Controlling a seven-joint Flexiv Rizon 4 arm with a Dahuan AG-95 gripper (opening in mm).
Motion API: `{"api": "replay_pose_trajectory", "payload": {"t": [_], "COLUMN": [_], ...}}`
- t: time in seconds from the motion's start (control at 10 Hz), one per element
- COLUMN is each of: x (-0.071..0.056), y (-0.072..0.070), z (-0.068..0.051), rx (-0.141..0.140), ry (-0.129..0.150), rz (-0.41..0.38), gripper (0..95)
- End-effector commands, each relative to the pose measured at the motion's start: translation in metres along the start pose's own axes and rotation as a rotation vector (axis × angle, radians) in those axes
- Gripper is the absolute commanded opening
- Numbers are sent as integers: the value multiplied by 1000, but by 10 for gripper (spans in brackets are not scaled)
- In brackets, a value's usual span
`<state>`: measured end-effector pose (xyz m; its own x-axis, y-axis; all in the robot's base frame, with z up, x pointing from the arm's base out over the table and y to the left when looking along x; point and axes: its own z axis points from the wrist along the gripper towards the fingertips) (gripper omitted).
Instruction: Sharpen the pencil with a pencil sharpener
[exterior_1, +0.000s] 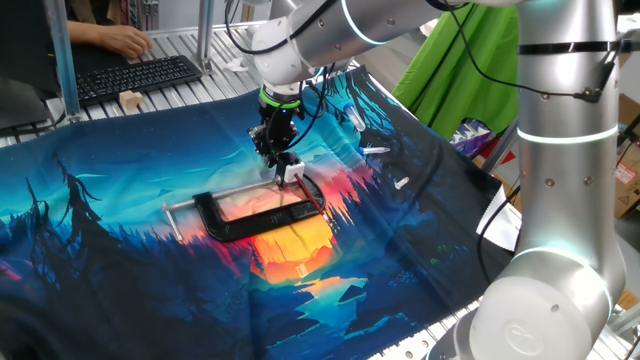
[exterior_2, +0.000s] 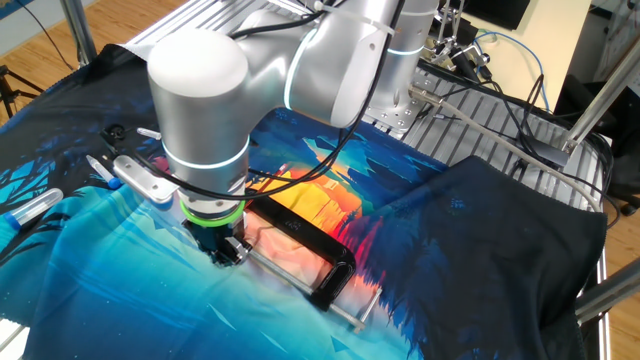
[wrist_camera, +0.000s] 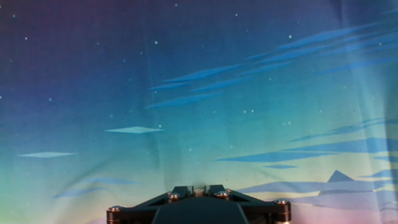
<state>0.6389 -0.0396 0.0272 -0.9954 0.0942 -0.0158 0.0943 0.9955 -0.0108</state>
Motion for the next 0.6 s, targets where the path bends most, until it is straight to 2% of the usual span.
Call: {"api": "replay_pose_trajectory", "payload": {"t": [0.1,0.4,0.6], "x": [0,-1,-1], "y": [-1,-2,-3], "z": [0,1,1], "rx": [0,-2,5], "ry": [-5,-7,-20], "rz": [-19,-38,-54], "gripper": [0,0,0]}}
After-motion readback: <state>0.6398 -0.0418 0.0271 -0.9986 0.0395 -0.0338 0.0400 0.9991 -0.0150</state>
